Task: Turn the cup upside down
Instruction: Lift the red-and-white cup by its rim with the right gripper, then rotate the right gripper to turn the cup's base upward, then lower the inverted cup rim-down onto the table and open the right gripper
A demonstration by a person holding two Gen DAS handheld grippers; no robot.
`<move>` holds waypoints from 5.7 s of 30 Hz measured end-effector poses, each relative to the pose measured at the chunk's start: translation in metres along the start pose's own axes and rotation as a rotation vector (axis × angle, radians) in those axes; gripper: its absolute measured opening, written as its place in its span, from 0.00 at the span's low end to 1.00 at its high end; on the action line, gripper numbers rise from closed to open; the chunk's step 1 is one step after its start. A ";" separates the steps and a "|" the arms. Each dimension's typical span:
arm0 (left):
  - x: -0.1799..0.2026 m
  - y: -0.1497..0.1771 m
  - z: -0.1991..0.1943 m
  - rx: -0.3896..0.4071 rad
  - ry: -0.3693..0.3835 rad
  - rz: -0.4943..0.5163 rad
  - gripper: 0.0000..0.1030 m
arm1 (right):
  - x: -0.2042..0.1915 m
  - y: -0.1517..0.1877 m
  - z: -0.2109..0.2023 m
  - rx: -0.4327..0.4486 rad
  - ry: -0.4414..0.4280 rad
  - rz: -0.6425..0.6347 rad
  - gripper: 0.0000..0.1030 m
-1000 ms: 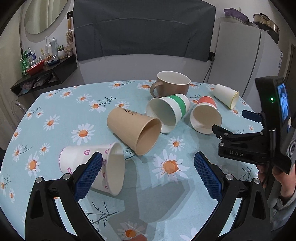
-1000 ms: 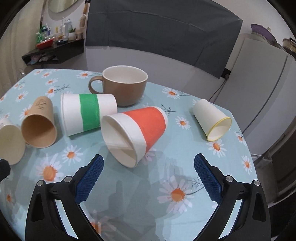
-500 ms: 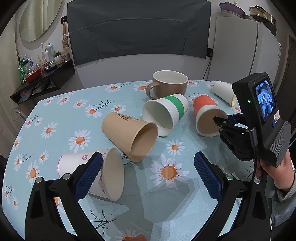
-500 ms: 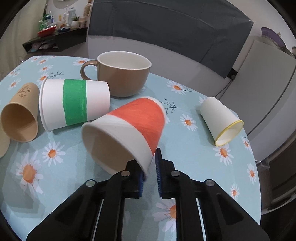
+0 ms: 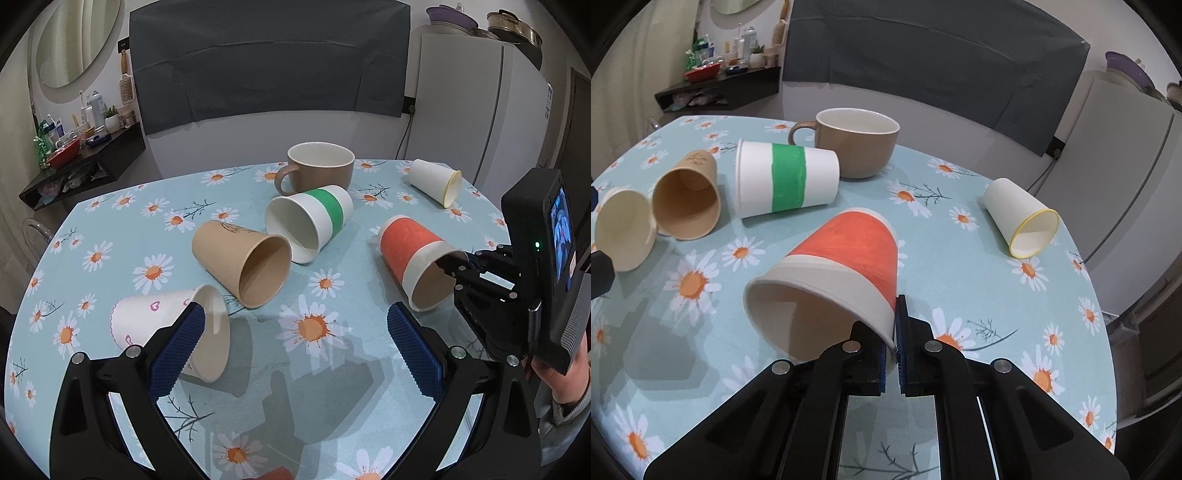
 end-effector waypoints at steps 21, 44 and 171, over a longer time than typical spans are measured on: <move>-0.016 0.056 -0.073 0.041 -0.001 -0.030 0.94 | -0.074 0.044 -0.075 0.063 -0.083 -0.066 0.05; -0.043 0.082 -0.084 0.014 0.003 -0.102 0.94 | -0.107 0.060 -0.099 0.086 -0.114 -0.109 0.43; 0.042 0.123 -0.084 0.236 0.101 0.290 0.93 | -0.072 0.096 -0.082 0.104 -0.526 -0.274 0.89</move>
Point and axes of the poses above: each gripper's, at about its wrist camera, not at the fingertips, and z roughly the way its jaws point, x to its right, y to its underside, the point moved 8 cm from there along z, roughly the way its jaws point, and after that the axes turned 10 degrees about -z, right-handed, at the moved point
